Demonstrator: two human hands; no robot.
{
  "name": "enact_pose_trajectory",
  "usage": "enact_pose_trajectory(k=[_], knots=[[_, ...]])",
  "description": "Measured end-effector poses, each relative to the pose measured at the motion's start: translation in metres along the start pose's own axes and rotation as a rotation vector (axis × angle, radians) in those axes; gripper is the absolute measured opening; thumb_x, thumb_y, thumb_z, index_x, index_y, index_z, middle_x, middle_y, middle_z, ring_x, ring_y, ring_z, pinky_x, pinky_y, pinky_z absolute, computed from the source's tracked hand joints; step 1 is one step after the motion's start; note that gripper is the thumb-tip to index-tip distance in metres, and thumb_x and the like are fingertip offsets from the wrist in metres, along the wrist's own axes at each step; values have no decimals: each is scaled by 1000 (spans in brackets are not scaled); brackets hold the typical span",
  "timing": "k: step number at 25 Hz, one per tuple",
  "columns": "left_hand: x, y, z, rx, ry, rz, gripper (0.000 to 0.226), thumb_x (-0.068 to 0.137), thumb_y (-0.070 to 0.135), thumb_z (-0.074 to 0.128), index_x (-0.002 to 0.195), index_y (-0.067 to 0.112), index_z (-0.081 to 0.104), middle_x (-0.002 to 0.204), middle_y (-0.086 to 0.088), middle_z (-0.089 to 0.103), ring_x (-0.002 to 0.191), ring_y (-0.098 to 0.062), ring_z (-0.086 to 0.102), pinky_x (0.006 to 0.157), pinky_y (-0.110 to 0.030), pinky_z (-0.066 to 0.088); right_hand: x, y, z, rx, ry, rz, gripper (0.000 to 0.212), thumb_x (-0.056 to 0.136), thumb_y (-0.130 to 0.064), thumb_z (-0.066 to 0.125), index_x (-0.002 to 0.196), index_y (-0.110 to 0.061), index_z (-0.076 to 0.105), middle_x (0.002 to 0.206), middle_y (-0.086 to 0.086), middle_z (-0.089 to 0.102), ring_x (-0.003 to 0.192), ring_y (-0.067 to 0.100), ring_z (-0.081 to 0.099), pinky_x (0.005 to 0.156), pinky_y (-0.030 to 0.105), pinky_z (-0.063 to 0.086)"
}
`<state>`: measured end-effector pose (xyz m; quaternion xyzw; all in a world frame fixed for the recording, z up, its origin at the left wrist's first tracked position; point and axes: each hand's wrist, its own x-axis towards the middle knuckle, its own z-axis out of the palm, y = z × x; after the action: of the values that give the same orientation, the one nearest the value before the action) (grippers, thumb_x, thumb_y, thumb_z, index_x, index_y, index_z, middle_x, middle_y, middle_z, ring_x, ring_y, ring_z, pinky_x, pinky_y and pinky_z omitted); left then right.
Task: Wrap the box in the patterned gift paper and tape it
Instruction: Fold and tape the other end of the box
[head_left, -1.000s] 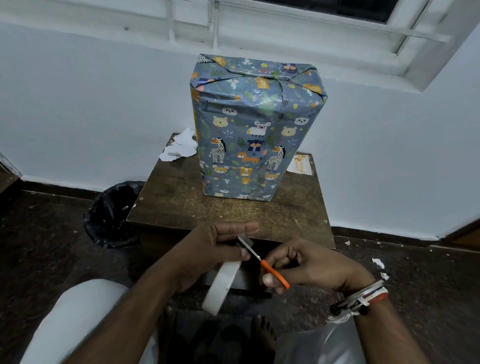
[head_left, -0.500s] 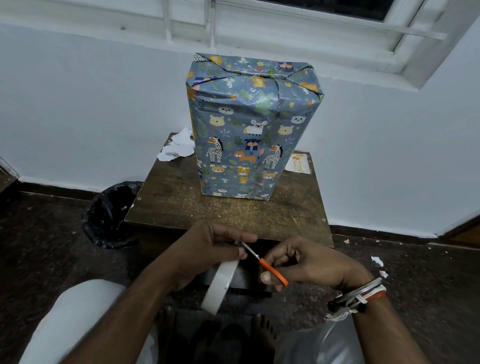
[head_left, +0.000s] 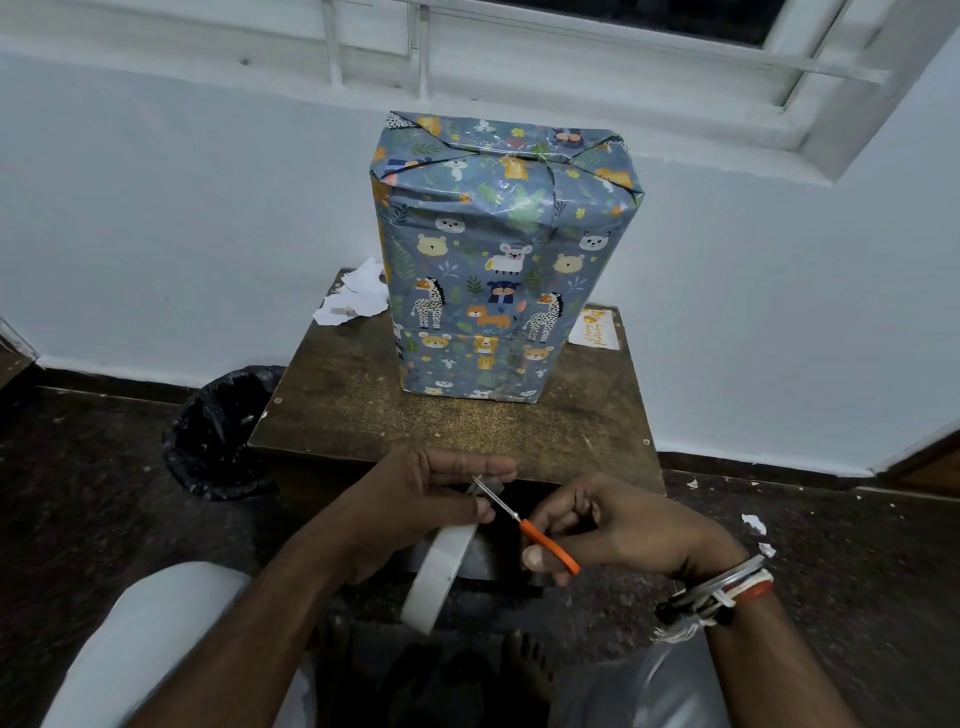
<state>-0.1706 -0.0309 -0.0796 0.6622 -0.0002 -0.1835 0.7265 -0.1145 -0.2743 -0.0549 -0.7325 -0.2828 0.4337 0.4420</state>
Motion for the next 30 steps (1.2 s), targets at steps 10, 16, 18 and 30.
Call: enact_pose_trajectory(k=[10, 16, 18, 30], knots=[[0, 2, -3, 13, -5, 42, 44, 87, -15, 68, 120, 14, 73, 120, -1, 75, 110, -25, 72, 85, -25, 57, 0, 3, 2, -46, 41, -3, 8, 91, -22, 79, 95, -15, 81, 82, 14, 76, 72, 14, 66, 75, 27, 52], [1, -1, -6, -12, 13, 53, 37, 86, -13, 69, 113, 11, 76, 117, -11, 75, 111, -33, 71, 89, -30, 58, 1, 5, 2, -52, 89, -5, 13, 90, -23, 80, 98, -14, 81, 84, 15, 77, 74, 17, 68, 78, 32, 55], [0, 0, -7, -23, 11, 51, 38, 86, -15, 68, 113, 11, 76, 118, -9, 76, 102, -27, 74, 85, -27, 58, -1, 5, 0, -58, 131, -11, 11, 90, -23, 80, 97, -16, 82, 80, 12, 77, 72, 16, 67, 75, 31, 54], [0, -1, -13, -62, 82, 46, 43, 85, -10, 72, 118, 18, 71, 128, 1, 71, 96, -27, 75, 93, -44, 57, -2, 12, -5, -111, 200, 27, 17, 87, -37, 81, 96, -23, 82, 77, 8, 77, 71, 23, 63, 72, 37, 47]])
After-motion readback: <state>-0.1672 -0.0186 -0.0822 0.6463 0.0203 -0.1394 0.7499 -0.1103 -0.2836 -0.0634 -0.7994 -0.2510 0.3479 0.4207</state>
